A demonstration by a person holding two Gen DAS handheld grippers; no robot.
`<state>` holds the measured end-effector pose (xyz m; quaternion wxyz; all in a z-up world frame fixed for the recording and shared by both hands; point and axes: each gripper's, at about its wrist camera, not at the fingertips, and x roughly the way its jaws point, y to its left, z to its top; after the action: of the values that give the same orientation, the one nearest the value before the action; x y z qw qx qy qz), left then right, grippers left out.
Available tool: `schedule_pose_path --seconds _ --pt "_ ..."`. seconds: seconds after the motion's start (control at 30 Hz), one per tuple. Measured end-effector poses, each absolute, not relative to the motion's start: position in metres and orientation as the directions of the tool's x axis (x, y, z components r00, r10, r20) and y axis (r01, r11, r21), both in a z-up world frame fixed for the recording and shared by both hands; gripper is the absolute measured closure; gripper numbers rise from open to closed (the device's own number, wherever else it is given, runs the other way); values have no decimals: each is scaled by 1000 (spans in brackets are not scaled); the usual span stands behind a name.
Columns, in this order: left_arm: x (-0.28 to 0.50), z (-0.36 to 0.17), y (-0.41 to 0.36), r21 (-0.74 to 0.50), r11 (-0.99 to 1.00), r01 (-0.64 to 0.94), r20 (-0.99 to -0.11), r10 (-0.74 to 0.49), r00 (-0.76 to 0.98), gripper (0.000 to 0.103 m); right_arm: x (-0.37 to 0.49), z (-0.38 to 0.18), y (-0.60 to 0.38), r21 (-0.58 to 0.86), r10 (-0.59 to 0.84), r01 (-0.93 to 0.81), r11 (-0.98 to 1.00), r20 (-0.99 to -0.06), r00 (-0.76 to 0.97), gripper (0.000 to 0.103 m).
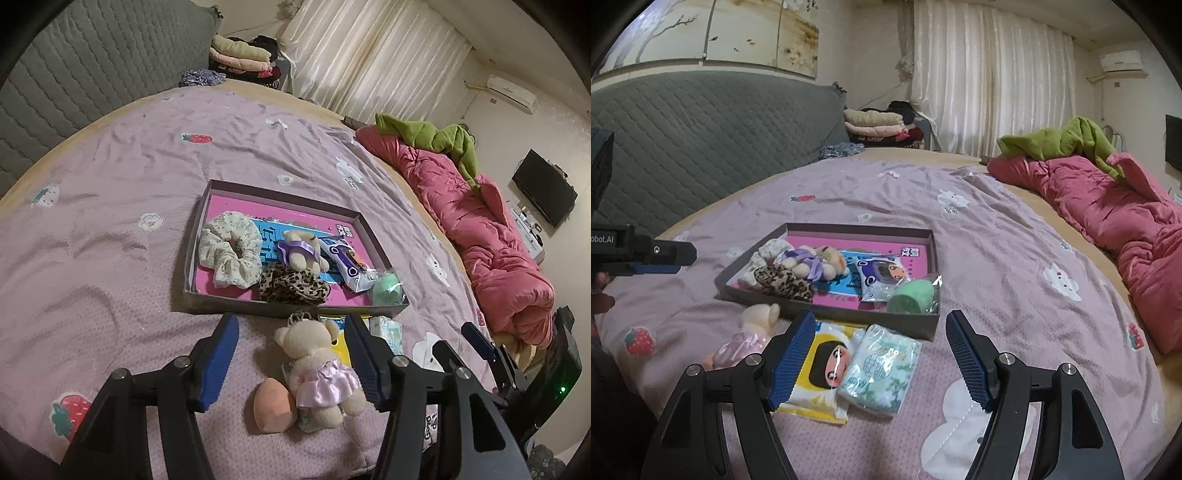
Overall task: Organize soft objects
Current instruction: 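Withdraw both open tools from the tray toward the remaining items, then grasp the pink-dressed teddy bear with left tool while right tool grasps the floral tissue pack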
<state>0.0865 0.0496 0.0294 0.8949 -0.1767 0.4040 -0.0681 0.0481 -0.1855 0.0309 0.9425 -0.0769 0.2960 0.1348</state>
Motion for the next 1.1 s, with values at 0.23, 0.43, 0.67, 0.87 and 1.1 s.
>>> schedule_pose_path --seconds 0.23,0.43,0.67,0.87,1.1 --pt "79 37 50 -362 932 -12 -693 -260 673 41 36 35 -184 -72 211 -307 949 -577 789 28" --pt "69 34 48 -357 934 -9 -705 -263 659 41 26 36 -180 -81 219 -323 943 -580 784 28" --pt "60 30 43 -341 940 1 -724 -263 638 41 21 38 -176 -81 227 -335 939 -584 779 28" --pt "55 27 37 -345 939 8 -733 -275 622 41 18 37 -180 -72 220 -325 943 -599 770 28" --pt "47 19 22 -353 935 28 -750 -300 589 41 13 32 -182 -71 213 -323 944 -619 756 28"
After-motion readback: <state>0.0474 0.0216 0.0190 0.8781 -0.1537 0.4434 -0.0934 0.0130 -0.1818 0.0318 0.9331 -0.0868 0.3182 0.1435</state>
